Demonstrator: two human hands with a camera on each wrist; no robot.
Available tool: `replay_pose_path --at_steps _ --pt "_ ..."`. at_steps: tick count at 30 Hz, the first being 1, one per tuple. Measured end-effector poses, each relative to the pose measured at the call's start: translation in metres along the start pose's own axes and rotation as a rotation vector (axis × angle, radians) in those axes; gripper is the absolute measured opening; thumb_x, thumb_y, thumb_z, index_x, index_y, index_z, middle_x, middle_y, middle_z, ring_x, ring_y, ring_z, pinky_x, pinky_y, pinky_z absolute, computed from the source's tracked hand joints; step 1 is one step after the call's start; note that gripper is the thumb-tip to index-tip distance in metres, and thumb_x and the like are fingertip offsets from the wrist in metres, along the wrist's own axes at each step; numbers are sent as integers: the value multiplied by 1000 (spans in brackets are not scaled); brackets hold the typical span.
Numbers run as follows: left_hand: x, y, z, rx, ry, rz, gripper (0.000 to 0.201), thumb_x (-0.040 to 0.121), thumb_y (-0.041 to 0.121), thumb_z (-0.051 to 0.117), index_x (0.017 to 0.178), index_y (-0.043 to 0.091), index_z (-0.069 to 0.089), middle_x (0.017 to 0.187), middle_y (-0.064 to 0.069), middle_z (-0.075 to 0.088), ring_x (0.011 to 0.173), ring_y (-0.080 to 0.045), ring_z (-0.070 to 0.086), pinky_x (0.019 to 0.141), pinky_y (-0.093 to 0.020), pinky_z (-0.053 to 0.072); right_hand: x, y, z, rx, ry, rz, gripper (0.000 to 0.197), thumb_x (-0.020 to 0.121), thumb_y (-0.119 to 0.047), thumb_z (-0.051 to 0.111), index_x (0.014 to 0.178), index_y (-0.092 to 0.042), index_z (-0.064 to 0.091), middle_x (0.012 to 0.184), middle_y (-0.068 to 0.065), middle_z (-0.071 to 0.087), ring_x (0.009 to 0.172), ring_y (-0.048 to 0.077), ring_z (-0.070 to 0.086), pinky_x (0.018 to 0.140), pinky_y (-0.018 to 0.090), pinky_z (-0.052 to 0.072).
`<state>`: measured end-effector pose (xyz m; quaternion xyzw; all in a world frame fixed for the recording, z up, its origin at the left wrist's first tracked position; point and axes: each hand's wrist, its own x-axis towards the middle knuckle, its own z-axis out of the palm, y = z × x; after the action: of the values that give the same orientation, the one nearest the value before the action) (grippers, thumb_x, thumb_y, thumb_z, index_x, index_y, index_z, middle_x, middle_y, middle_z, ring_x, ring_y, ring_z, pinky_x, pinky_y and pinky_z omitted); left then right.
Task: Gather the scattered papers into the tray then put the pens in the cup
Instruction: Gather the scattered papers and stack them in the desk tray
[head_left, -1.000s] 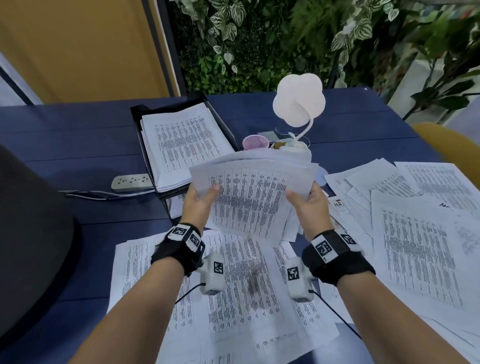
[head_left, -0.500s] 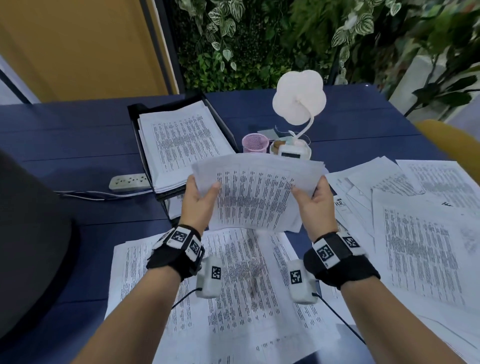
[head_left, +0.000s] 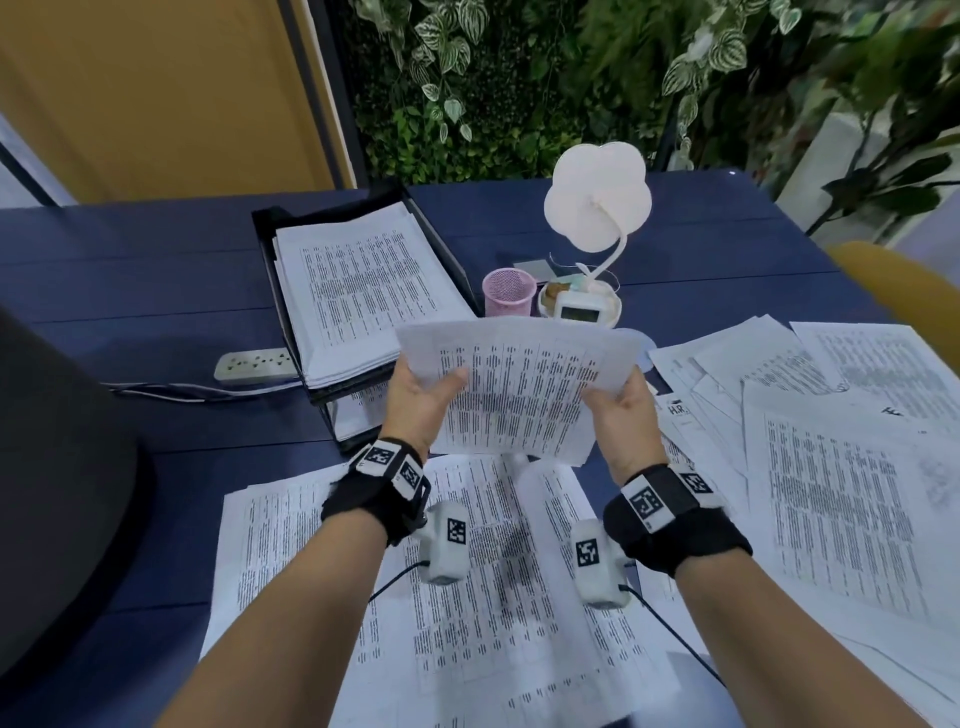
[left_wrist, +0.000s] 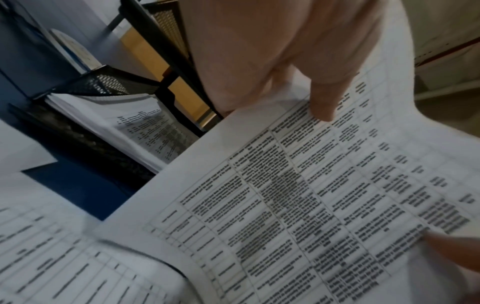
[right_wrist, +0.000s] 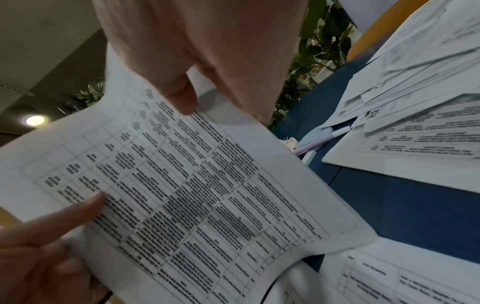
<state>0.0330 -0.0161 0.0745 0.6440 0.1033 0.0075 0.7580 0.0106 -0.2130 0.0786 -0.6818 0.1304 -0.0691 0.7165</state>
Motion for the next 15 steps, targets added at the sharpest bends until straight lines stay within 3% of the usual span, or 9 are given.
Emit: replay_pose_path --at_steps 2,5,8,10,12,13,15 --pt "-2 3 4 60 -41 19 29 85 7 66 108 23 58 105 6 67 103 -9 61 97 -33 46 -1 1 3 -15 -27 5 41 92 3 48 131 -8 47 121 6 63 108 17 61 97 38 48" --pt "-1 10 5 81 -48 67 24 87 10 64 108 22 61 107 2 68 104 -11 62 97 -35 47 -1 -2 2 11 -5 -7 31 92 -4 53 122 -12 54 113 1 67 104 14 63 91 33 50" --pt "3 17 -1 15 -37 118 27 87 13 65 114 16 62 115 -8 68 111 -23 62 100 -47 46 3 0 -9 -87 36 -39 5 88 -18 64 86 -22 61 82 -8 66 78 9 61 78 32 50" --pt "6 22 -7 -76 -15 113 33 83 21 70 114 13 60 117 -10 66 113 -26 61 101 -52 43 7 7 -20 -158 71 -10 20 83 -27 71 67 -20 60 71 -3 65 69 12 56 75 35 47" --pt "7 28 -11 -167 16 91 45 80 29 72 115 6 54 117 -10 64 111 -27 61 101 -55 42 10 12 -27 -123 101 28 16 80 -28 74 74 -15 67 85 9 71 78 17 62 79 37 50" --pt "7 30 -12 -237 2 81 49 81 27 69 121 5 52 122 -10 63 113 -26 60 100 -55 43 9 13 -28 -61 111 61 12 80 -24 74 85 -14 70 98 12 72 88 21 66 83 40 52" --pt "6 32 -11 -348 -68 53 53 86 21 62 135 10 45 132 -10 58 120 -27 56 99 -58 43 10 13 -30 209 95 147 25 84 -12 69 109 -11 66 115 15 67 104 31 65 86 44 54"
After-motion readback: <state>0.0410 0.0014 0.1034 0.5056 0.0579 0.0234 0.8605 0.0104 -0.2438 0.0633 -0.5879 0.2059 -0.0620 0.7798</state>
